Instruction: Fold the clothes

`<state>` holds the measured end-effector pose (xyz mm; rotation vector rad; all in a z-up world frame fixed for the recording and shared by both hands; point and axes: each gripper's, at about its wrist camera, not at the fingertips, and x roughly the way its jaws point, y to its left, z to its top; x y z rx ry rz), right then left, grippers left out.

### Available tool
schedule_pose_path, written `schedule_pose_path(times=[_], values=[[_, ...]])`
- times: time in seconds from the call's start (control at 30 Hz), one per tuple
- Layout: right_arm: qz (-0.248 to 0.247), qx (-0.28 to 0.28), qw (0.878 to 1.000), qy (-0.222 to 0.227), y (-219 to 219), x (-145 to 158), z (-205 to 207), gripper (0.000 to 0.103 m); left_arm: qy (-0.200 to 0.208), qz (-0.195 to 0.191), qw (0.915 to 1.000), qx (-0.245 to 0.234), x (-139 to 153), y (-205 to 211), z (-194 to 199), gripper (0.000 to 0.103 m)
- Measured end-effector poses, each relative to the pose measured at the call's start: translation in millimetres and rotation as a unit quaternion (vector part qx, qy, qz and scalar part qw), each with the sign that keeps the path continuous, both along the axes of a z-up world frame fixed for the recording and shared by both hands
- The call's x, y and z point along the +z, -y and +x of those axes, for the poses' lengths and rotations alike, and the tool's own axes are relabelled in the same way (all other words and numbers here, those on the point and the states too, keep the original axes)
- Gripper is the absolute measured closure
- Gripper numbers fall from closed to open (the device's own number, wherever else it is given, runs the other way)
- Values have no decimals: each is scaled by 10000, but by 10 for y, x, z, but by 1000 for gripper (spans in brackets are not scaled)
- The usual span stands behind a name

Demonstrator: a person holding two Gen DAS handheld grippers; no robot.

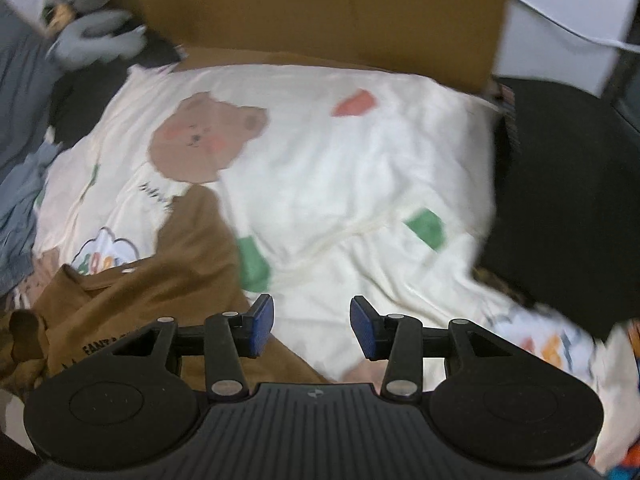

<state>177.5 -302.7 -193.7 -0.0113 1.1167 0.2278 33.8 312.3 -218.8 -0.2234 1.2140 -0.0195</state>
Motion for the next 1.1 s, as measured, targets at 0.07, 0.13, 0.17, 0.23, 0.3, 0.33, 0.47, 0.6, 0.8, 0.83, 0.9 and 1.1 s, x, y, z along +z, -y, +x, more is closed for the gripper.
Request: schedule_pose_path(times=[0.07,0.13,0.17,0.23,0.3,0.33,0.47,0.6,0.8,0.83,0.9,1.1], values=[[-40,276,9996,0,-188,-4,102,53,-24,-105,9999,-113,-115,78,114,91],[-69,577,9983,37,-392,-1,195,53,-52,-204,9996,-201,-217,144,188,91],[-86,726,9973,62,-501,2,245,53,-69,-250,9994,-250,-270,182,210,91],[-92,1021,9947,99,-709,3,344,53,-97,-341,9987,-368,-354,242,225,91],[-81,1335,9909,112,-918,-12,426,53,-148,-402,9980,-469,-437,291,223,91],[-86,1507,9885,111,-1020,-28,462,53,-158,-476,9975,-496,-463,301,215,90],[-239,2173,9758,93,-1382,-132,577,51,-199,-610,9958,-659,-558,360,173,63],[-370,2768,9602,20,-1670,-283,629,41,-329,-711,9932,-857,-656,446,115,60],[-848,3582,9293,-308,-1936,-619,630,41,-254,-591,9924,-1050,-773,583,8,53],[-956,3667,9247,-374,-1954,-679,632,41,-243,-572,9924,-1062,-783,594,-1,52],[-1153,3834,9150,-494,-1972,-784,630,41,-202,-573,9923,-1075,-793,587,-6,53],[-1462,4191,8936,-672,-1896,-945,580,42,-229,-597,9931,-983,-791,506,18,81]])
